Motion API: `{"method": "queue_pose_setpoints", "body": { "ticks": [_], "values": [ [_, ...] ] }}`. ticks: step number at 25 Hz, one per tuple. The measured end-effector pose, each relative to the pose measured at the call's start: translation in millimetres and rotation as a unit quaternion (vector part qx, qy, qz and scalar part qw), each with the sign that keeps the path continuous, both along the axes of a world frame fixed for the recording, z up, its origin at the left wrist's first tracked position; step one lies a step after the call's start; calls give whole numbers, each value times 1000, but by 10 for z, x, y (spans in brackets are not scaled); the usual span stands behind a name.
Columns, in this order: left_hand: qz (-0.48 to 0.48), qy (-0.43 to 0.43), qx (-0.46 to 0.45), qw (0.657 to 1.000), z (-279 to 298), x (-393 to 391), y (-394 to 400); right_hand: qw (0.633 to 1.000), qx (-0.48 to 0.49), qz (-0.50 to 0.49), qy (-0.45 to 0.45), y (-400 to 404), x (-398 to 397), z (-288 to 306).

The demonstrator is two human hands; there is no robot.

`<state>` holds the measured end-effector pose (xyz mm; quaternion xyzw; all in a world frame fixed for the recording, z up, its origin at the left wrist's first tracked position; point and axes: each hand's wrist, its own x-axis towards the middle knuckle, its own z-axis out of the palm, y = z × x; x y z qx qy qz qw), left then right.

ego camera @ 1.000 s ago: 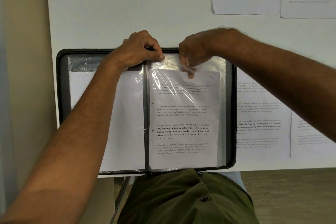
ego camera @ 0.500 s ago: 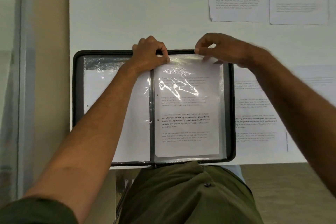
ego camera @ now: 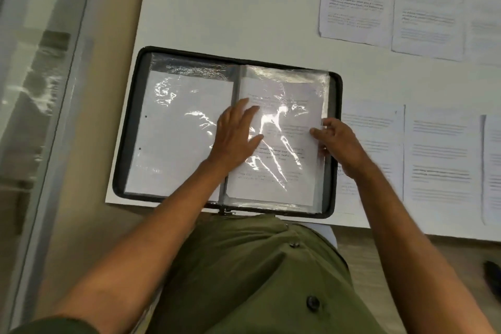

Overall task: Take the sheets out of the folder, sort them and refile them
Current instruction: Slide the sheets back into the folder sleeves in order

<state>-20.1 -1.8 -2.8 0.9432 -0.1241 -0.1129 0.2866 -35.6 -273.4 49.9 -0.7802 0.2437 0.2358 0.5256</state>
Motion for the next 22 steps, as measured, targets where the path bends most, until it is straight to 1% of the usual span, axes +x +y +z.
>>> {"method": "queue_pose_setpoints", "body": {
  "ticks": [2, 4, 5, 7, 9, 11, 13, 15, 17, 20, 22],
  "values": [
    [14, 27, -38, 999, 21, -249, 8, 998, 28, 21, 50, 74, -192, 102],
    [40, 68, -90, 993, 73, -426, 17, 992, 57, 66, 90, 166, -374, 232],
    [55, 89, -115, 988, 127, -473, 25, 990, 63, 81, 98, 209, -430, 291],
    [98, 135, -178, 970, 306, -492, 65, 990, 68, 82, 88, 323, -476, 383],
    [151, 203, -242, 937, 531, -442, 154, 989, 117, 55, 66, 489, -485, 453],
    [181, 285, -296, 893, 742, -400, 256, 976, 212, 33, 44, 690, -483, 503],
    [198, 343, -357, 846, 939, -415, 341, 960, 273, 49, 25, 925, -493, 564],
    [214, 352, -406, 816, 1110, -460, 427, 951, 293, 98, 4, 1177, -493, 620],
    [246, 341, -431, 798, 1242, -525, 535, 941, 295, 163, -8, 1418, -489, 623],
    [300, 315, -443, 784, 1256, -603, 792, 930, 268, 249, 16, 1723, -526, 563],
    [327, 304, -468, 763, 1173, -674, 1002, 923, 237, 303, 23, 1890, -601, 467]
  ]
}}
